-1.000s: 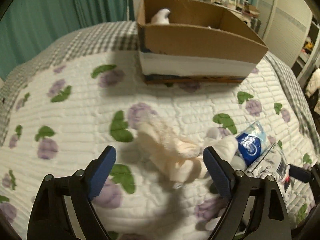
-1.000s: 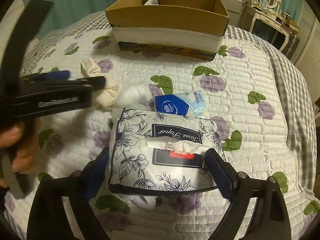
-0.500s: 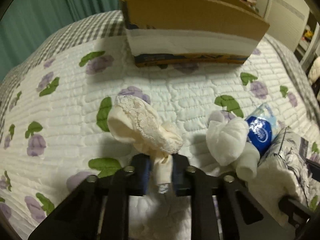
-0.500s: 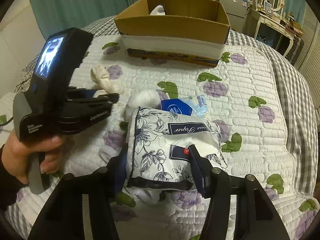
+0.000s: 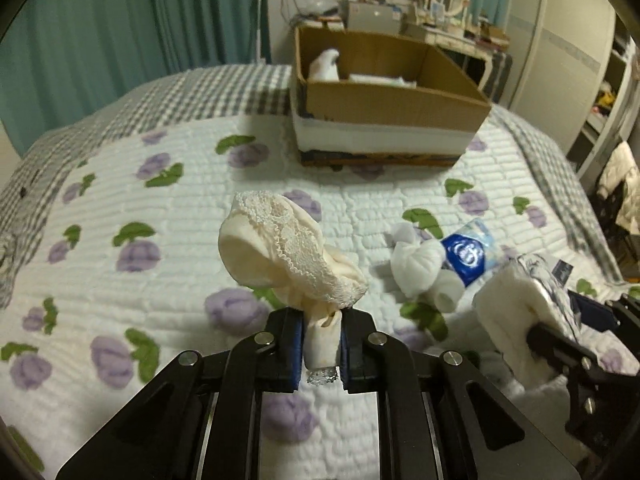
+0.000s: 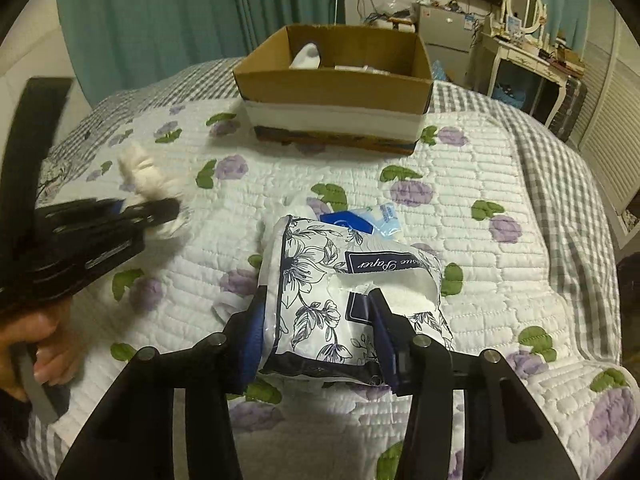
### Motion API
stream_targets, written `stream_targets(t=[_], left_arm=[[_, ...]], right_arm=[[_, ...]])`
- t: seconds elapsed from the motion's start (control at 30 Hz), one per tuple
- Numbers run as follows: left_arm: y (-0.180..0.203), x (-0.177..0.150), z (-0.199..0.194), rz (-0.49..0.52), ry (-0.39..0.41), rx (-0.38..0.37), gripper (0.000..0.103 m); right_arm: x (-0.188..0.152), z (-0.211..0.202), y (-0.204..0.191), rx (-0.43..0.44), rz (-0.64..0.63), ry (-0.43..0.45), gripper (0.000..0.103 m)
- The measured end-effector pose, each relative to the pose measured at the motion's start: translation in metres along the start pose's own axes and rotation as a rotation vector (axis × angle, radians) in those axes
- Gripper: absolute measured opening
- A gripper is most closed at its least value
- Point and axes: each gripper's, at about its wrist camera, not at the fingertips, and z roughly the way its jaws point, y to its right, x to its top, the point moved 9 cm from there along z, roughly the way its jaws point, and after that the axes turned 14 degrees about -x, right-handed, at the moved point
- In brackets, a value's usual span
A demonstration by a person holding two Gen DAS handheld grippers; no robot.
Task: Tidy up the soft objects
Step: 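Lift the lace fabric and tissue pack and carry both into the box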
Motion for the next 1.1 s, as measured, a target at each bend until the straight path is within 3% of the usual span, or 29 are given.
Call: stream_targets(t=[0.57,1.1], left_arm=[[0.036,0.020,-0.105,0.042,0.195,-0.038,0.013],[0.053,0.077,-0.173,0.095,0.378,-0.067,0.013]], right_arm=[[0.036,-0.093,0.011,-0.065,0.053,0.198,0.047],[0.113,-0.202,0.016,-0.081,0.050,0.469,0.047]])
